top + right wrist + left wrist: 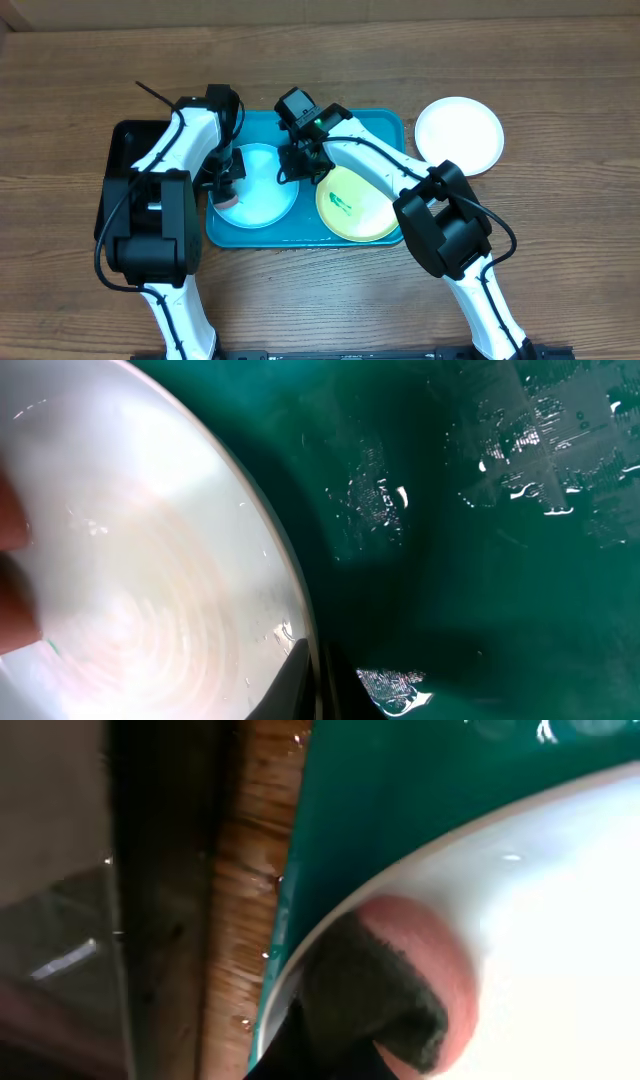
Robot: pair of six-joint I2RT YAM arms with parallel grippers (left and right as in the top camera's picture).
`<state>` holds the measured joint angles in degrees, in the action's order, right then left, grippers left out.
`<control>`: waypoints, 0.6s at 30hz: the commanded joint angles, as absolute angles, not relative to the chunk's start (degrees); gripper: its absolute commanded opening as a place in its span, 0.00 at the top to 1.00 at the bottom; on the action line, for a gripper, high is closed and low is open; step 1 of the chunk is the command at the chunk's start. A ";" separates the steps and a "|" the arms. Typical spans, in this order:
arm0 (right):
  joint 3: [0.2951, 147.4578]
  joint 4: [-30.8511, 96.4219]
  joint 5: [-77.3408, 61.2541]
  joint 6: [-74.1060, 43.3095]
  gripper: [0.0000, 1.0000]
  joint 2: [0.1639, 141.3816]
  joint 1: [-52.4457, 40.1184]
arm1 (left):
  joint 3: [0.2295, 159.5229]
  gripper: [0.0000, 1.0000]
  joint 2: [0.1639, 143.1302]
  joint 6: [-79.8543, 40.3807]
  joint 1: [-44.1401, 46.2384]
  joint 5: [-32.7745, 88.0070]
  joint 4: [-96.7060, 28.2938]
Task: Clean dirty plates on tray and stack at the side
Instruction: 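Scrub the light blue plate with the sponge in the left gripper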
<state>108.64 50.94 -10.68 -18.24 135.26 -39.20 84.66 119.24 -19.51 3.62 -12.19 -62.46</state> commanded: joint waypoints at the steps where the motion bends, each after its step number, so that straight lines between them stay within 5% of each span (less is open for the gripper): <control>1: 107.20 51.64 -6.46 -18.26 0.96 135.57 -38.92 | 88.92 0.96 120.22 -19.64 2.28 -5.91 -62.74; 7: 107.20 51.51 -6.46 -18.26 0.96 135.57 -38.92 | 87.99 0.96 120.36 -14.28 2.87 20.34 -59.81; 18: 107.20 51.51 -6.44 -18.26 0.96 135.57 -38.92 | 78.30 0.96 120.36 -14.09 5.32 -2.52 -59.53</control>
<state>108.62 51.07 -10.46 -18.15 135.26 -39.27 82.52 118.98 -14.39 5.34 9.04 -58.52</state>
